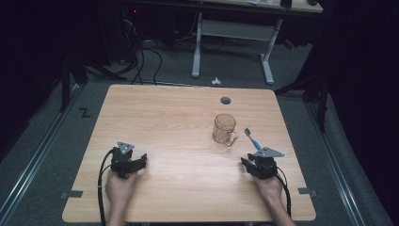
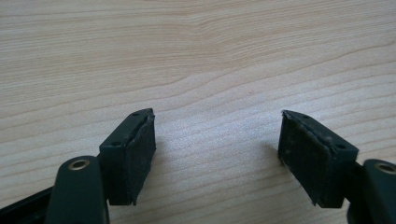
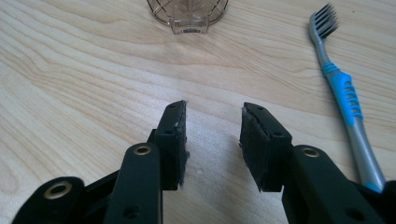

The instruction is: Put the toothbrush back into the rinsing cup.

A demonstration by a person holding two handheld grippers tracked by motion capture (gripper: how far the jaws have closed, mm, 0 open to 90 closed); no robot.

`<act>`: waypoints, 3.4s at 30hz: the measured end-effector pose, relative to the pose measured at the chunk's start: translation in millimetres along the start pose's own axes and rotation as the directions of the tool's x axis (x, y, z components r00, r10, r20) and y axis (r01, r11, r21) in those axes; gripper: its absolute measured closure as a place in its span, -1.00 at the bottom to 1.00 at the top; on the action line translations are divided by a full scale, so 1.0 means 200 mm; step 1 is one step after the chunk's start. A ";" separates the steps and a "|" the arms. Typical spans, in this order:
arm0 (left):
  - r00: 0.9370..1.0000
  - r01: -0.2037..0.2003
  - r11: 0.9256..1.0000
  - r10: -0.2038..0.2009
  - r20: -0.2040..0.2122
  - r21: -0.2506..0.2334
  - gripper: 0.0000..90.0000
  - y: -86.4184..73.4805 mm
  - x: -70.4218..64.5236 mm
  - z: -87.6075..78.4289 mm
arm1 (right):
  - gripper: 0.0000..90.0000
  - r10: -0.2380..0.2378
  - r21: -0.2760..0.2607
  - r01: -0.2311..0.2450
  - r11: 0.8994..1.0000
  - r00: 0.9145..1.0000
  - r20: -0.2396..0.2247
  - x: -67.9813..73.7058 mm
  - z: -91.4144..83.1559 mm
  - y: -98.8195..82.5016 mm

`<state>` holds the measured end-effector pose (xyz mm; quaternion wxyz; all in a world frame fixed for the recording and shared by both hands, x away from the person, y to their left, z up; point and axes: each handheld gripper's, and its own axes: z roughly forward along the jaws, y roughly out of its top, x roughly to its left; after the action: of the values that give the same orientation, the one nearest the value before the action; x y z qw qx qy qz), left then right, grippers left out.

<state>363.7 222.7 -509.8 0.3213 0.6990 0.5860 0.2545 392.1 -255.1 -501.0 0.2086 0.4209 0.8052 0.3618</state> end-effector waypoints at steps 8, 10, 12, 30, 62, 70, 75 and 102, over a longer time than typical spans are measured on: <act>1.000 0.002 1.000 -0.002 0.002 -0.001 -0.38 0.00 0.00 0.00 | 0.41 0.024 -0.029 -0.024 0.999 1.000 -0.014 -0.03 -0.07 -0.03; 1.000 0.002 1.000 -0.002 0.002 -0.001 -0.38 0.00 0.00 0.00 | 0.41 0.026 -0.024 -0.027 0.999 1.000 -0.016 -0.03 -0.08 -0.03; 1.000 0.002 1.000 -0.002 0.002 -0.001 -0.38 0.00 0.00 0.00 | 0.42 0.027 -0.025 -0.028 0.999 0.999 -0.019 -0.03 -0.09 -0.04; 1.000 0.004 1.000 -0.004 0.007 -0.001 -0.38 0.00 0.00 0.00 | 0.48 -0.010 -0.031 0.010 0.999 1.000 -0.011 -0.01 -0.16 -0.04; 1.000 0.005 1.000 -0.005 0.010 -0.001 -0.39 0.00 0.01 0.00 | 0.49 0.002 -0.012 -0.002 1.000 1.000 0.031 -0.12 -0.23 -0.05; 1.000 0.005 1.000 -0.005 0.011 -0.001 -0.39 0.00 0.01 0.00 | 0.49 0.007 -0.005 -0.007 1.000 0.999 0.038 -0.16 -0.22 -0.04; 1.000 0.004 1.000 -0.004 0.010 -0.001 -0.39 0.00 0.00 0.00 | 0.50 0.025 -0.004 -0.025 1.000 0.999 0.040 -0.20 -0.22 -0.02; 1.000 0.003 1.000 -0.003 0.010 -0.001 -0.40 0.00 0.00 0.00 | 0.47 0.036 0.020 -0.037 0.999 0.999 0.023 -0.32 -0.20 0.10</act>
<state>363.7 223.5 -509.7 0.3250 0.6992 0.5854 0.2507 412.7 -316.0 -456.9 0.2069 0.4418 0.7986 0.3525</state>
